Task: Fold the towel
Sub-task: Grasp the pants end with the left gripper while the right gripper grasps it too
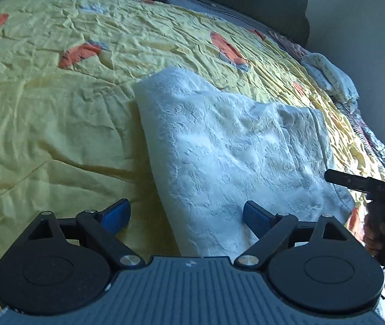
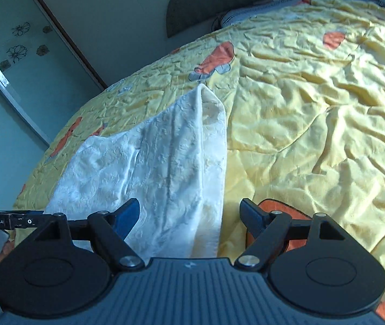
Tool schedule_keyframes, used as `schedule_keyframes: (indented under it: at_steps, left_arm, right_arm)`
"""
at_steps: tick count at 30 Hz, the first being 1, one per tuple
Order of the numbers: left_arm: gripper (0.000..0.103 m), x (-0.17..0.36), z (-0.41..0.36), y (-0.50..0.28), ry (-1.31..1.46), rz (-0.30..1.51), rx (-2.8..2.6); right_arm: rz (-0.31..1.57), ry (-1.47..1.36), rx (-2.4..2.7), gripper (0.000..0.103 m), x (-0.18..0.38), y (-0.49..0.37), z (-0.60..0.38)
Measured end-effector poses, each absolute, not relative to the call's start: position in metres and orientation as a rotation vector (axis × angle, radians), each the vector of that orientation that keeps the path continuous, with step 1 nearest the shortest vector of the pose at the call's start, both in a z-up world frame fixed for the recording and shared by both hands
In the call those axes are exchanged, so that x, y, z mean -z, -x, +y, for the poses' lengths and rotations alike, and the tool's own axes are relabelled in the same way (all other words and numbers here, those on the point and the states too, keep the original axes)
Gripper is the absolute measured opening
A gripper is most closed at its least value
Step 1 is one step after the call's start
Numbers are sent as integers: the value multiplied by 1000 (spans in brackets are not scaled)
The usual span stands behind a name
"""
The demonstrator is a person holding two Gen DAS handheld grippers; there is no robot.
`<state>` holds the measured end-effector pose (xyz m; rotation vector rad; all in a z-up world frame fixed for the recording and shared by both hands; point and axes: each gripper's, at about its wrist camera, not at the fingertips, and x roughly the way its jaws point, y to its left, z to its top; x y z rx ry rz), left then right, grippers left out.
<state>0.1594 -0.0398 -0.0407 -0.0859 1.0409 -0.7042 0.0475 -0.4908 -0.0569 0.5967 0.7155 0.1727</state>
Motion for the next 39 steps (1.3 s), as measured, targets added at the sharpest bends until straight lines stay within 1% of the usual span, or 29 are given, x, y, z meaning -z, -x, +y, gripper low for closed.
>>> schedule_keyframes:
  at_steps: [5,8,9,11,12,13,14,15,16,17,18,19,20,21,22,27,31,34,36,38,39]
  left_arm:
    - [93,49,-43,-175,175,1053,790]
    - [92,55,-50,-182,260,1062,835]
    - [90,56,-52,-183,286,1062,838]
    - [77,58,-57,-183,291,1060,821]
    - [65,57,-60,-182,262,1053,815]
    - [48,54,-63,-180,196,1038,790]
    - [46,53,-65,-178,159,1024,779]
    - [41,51,-67,-175,148,1012,775]
    - [33,49,-64,-172,144,987,768]
    - [30,47,-63,-168,128,961,759]
    - [26,45,-63,-165,115,938,751]
    - [24,44,-63,-162,104,919,742]
    - [18,41,-63,-157,94,896,737]
    - [14,37,-64,-153,84,870,732]
    - [12,33,-63,-148,70,840,726]
    - [10,2,-50,-137,38,711,678]
    - [10,-26,-31,-156,0,606,598]
    - [10,-38,-17,-192,-7,601,557]
    - [10,-34,-12,-218,-10,635,509]
    - [10,-22,-13,-240,-31,679,480]
    - [10,-14,-15,-247,-33,710,459]
  right_arm:
    - [676,-805,-419,82,79,-65,-507]
    - [670,-797,-485,83,83,-82,-501]
    - [675,-795,-490,83,83,-87,-499]
    - [695,-778,-479,83,80,-95,-494]
    - [706,-768,-468,83,78,-98,-491]
    - [711,-765,-458,82,77,-98,-490]
    - [715,-765,-444,81,76,-96,-489]
    - [717,-758,-424,77,76,-94,-487]
    - [720,-739,-393,66,75,-90,-485]
    - [721,-724,-374,60,74,-86,-483]
    - [716,-717,-366,47,72,-83,-481]
    - [705,-720,-364,38,70,-79,-480]
    - [688,-716,-360,34,65,-75,-479]
    - [671,-699,-364,26,58,-73,-476]
    - [649,-674,-382,22,49,-72,-472]
    - [584,-543,-458,22,4,-86,-438]
    - [521,-456,-509,22,-23,-123,-408]
    - [501,-455,-513,22,-26,-161,-396]
    - [520,-438,-483,22,-18,-190,-387]
    - [590,-446,-444,24,-2,-216,-378]
    - [647,-425,-406,28,7,-226,-372]
